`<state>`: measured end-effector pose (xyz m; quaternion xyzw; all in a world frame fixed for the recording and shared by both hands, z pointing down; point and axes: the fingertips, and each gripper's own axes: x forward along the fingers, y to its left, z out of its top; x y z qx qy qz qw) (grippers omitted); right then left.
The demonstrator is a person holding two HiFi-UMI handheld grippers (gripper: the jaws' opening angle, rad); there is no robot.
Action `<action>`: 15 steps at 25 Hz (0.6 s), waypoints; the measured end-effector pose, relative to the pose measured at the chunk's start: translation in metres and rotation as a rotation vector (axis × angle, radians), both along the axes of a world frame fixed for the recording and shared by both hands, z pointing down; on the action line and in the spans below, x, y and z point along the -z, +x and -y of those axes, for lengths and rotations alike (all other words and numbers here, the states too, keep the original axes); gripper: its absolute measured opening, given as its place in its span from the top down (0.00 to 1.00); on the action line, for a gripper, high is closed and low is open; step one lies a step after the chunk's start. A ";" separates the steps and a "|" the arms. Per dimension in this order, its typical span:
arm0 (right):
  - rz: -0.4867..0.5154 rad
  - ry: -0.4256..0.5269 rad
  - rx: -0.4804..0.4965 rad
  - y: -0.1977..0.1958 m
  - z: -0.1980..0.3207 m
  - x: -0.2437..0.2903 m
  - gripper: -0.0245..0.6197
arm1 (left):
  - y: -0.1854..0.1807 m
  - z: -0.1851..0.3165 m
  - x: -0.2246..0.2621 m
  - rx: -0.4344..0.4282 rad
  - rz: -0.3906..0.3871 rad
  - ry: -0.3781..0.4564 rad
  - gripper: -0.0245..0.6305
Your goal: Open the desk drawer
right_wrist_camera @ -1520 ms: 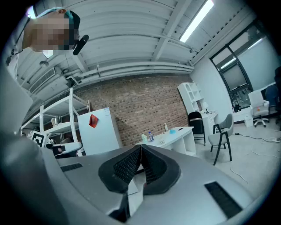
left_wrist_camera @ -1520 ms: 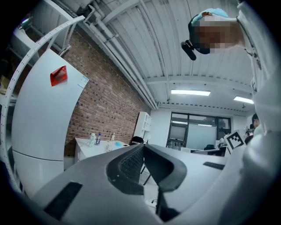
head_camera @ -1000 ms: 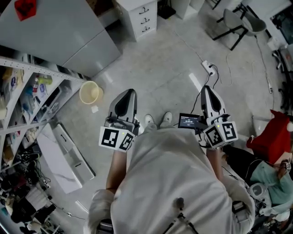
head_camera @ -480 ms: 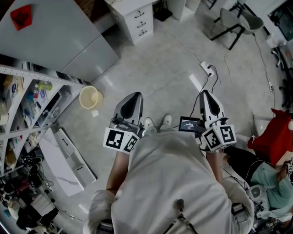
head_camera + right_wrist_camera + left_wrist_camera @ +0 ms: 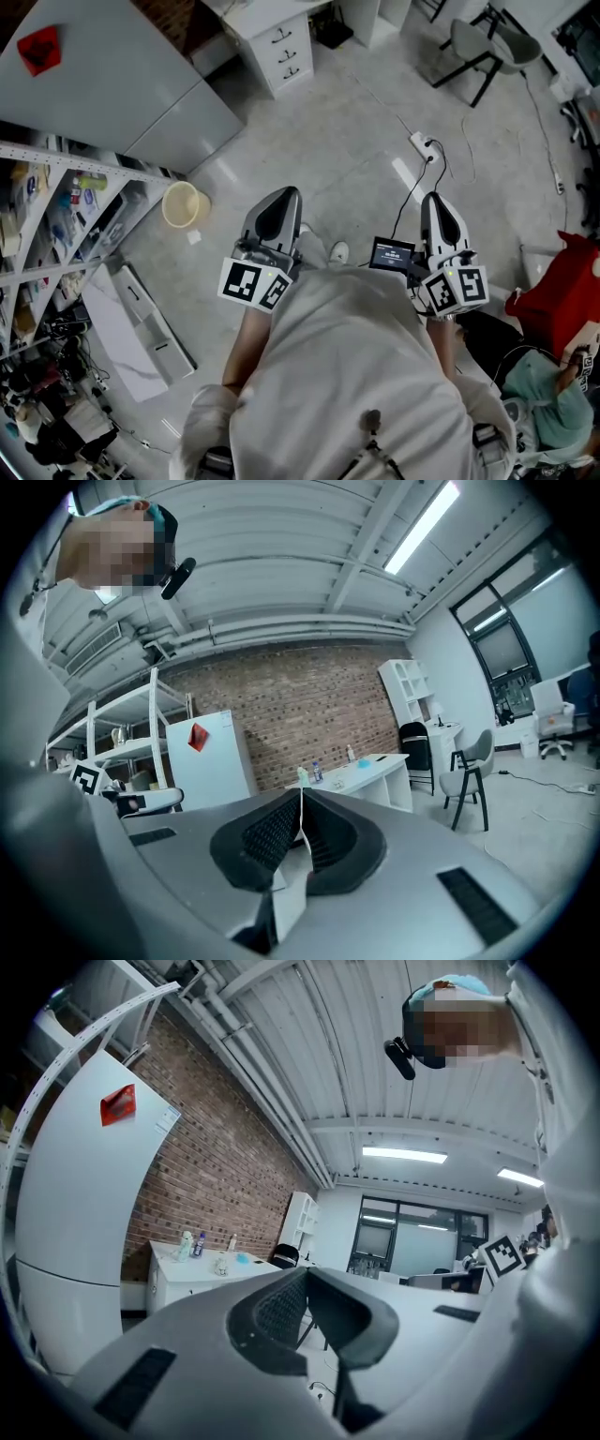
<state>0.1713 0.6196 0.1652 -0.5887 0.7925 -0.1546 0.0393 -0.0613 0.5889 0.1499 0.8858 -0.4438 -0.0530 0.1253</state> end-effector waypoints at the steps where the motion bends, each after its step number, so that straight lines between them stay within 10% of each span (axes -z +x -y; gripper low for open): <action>1: 0.005 -0.003 -0.011 0.004 0.004 -0.002 0.92 | 0.001 0.006 -0.001 0.001 0.004 -0.001 0.95; 15: -0.016 -0.015 -0.024 -0.005 0.172 -0.003 0.92 | -0.017 0.179 -0.019 0.014 -0.018 -0.015 0.95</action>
